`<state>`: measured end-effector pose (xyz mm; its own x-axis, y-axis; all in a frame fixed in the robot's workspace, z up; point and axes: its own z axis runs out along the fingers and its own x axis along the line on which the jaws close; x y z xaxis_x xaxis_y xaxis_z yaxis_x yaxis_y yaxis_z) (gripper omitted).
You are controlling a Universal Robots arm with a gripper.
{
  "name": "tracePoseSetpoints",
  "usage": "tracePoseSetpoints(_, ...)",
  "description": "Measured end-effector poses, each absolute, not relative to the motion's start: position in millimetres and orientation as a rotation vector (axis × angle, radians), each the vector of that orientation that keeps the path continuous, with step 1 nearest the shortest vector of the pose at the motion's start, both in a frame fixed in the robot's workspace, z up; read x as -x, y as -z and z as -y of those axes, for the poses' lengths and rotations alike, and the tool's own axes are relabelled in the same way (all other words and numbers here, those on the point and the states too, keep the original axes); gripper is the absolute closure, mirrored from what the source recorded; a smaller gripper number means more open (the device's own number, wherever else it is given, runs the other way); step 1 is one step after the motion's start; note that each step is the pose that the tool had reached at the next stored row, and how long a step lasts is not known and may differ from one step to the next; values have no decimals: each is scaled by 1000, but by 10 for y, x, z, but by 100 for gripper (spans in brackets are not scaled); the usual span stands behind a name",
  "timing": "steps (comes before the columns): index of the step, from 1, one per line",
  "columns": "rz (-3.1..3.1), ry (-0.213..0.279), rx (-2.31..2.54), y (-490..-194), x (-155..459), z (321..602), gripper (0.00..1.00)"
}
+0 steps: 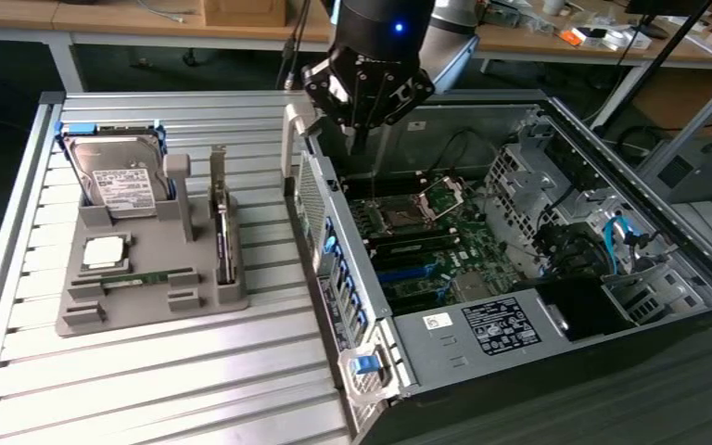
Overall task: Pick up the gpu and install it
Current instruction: 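Reach for the gpu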
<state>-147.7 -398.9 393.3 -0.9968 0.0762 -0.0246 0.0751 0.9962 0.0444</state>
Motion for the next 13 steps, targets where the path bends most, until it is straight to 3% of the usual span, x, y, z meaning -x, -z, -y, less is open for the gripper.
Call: tracePoseSetpoints(13,-3112,-68,-118,-3933,1540,3989,89)
